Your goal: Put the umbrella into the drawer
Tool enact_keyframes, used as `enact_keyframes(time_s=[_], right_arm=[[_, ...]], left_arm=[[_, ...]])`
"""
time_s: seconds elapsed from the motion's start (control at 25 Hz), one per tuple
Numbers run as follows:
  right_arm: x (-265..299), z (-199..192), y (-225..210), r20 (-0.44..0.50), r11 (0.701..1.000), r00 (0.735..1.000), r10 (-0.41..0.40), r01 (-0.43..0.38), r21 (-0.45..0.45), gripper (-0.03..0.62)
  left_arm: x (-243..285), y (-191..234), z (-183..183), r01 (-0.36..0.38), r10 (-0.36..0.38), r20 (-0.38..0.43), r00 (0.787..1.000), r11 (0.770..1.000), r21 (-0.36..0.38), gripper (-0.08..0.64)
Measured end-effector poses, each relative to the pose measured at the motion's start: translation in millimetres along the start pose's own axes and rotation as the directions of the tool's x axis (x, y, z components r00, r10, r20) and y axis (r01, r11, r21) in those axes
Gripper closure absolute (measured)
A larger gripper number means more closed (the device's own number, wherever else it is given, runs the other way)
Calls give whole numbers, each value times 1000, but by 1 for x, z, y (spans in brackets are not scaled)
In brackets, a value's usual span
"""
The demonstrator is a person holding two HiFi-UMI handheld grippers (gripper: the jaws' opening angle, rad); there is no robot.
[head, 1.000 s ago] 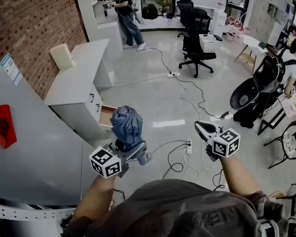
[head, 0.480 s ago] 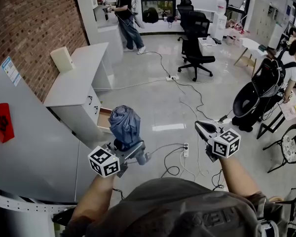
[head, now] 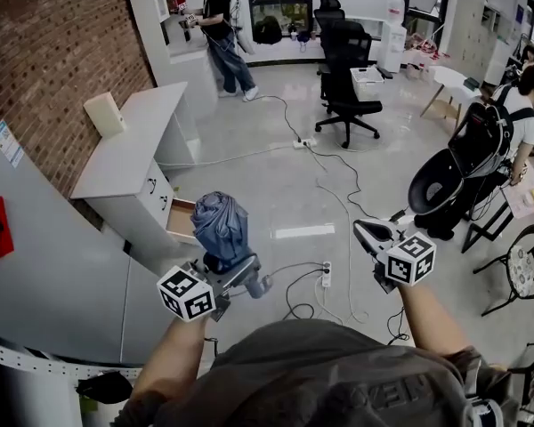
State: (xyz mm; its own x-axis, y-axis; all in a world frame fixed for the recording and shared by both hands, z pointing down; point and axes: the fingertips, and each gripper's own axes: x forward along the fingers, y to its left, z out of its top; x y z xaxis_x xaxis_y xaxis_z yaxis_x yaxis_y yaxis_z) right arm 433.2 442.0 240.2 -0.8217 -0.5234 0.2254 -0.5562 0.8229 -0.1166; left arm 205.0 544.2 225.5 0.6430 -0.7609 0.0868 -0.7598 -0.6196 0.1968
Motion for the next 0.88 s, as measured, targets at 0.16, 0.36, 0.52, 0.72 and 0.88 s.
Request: enact_keyframes(time_s=[0.16, 0.36, 0.52, 0.72, 0.88], right_arm=[[8, -8, -16, -3, 1000, 1000, 9, -9, 21, 600], [38, -8, -27, -23, 999, 1000, 21, -21, 26, 600], [85, -2, -40, -47, 1000, 999, 8, -8, 14, 600], [171, 19, -60, -54, 1000, 998, -23, 22, -8, 598], [254, 52, -74, -51, 999, 998, -46, 45, -15, 600]], left_arm=[[22, 1, -5, 20, -21, -22, 1000, 1000, -7, 308], [35, 29, -5, 28, -29, -31, 999, 999, -16, 308], [47, 81, -3, 54, -54, -19, 998, 998, -23, 308], [66, 176, 11, 100, -100, -4, 995, 995, -5, 308], [73, 267, 39, 129, -129, -2, 992, 992, 6, 308]])
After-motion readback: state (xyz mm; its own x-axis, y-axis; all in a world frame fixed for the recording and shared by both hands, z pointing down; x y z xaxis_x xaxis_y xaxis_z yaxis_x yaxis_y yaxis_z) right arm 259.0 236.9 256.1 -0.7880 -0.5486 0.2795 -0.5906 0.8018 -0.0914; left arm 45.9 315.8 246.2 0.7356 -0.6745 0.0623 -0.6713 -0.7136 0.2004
